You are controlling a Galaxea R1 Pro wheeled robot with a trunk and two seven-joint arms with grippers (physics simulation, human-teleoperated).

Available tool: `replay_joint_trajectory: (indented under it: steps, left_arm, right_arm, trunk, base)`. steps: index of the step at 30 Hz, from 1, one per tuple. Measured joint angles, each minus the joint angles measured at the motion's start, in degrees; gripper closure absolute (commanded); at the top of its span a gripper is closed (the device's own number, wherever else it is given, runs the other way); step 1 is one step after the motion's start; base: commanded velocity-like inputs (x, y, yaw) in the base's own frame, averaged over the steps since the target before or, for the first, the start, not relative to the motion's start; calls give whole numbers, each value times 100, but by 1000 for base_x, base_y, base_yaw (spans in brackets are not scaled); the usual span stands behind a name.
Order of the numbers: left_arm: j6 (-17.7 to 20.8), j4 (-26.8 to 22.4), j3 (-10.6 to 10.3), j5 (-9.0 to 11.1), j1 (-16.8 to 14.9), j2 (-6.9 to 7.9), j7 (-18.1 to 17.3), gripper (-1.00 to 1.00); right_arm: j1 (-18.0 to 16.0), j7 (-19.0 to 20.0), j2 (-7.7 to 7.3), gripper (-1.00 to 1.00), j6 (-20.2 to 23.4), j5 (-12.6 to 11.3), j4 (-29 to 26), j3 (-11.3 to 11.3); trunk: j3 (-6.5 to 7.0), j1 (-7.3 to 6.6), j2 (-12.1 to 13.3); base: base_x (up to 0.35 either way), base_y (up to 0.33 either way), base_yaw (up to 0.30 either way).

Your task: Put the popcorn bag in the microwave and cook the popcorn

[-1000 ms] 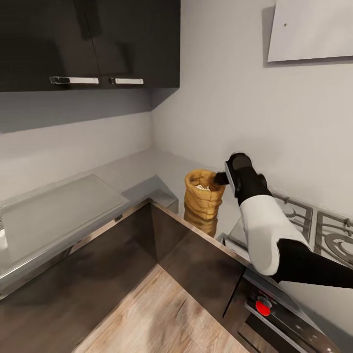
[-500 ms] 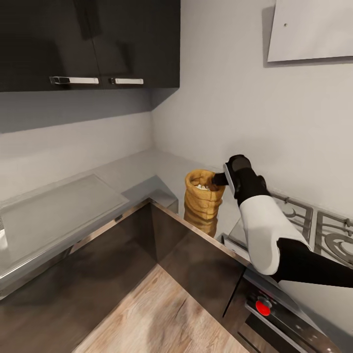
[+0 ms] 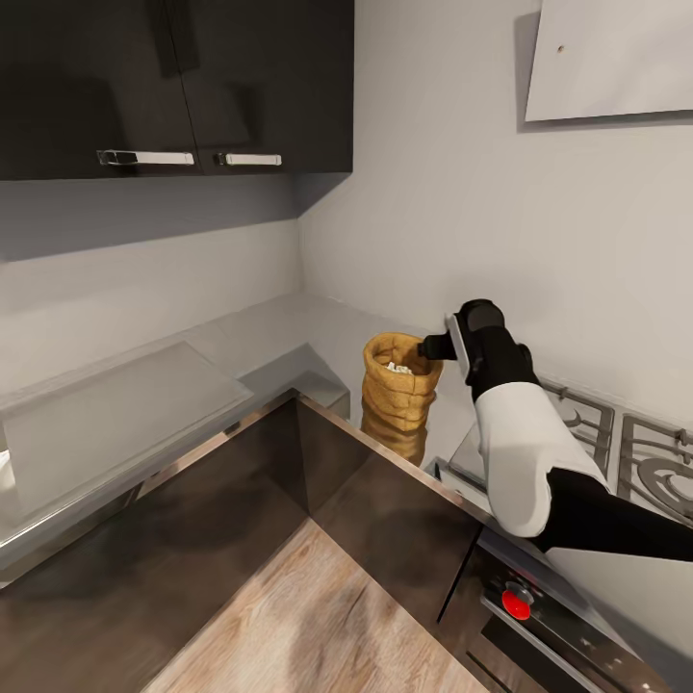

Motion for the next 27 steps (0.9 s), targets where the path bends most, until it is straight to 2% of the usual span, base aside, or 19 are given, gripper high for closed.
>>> replay_joint_trajectory:
  steps: [2, 3, 19, 27]
  left_arm:
    - [0, -9, 0, 0, 0, 0, -2, -100]
    - [0, -21, 3, 0, 0, 0, 0, -100]
    - [9, -32, 0, 0, 0, 9, -6, -100]
    - [9, -41, 5, 0, -1, 6, -5, -100]
  right_arm:
    - [0, -12, 0, -100, -1, 28, 0, -64]
    - [0, -15, 0, -100, -2, 40, 7, -232]
    - [0, -16, 0, -100, -44, 26, 90, -237]
    - [0, 51, -1, -100, -333, 1, 537, -230]
  trunk:
    - [0, 0, 0]
    - [0, 0, 0]
    - [0, -1, 0]
    - [0, 0, 0]
  base:
    - [0, 0, 0]
    - [0, 0, 0]
    - [71, -43, 0]
    - [11, -8, 0]
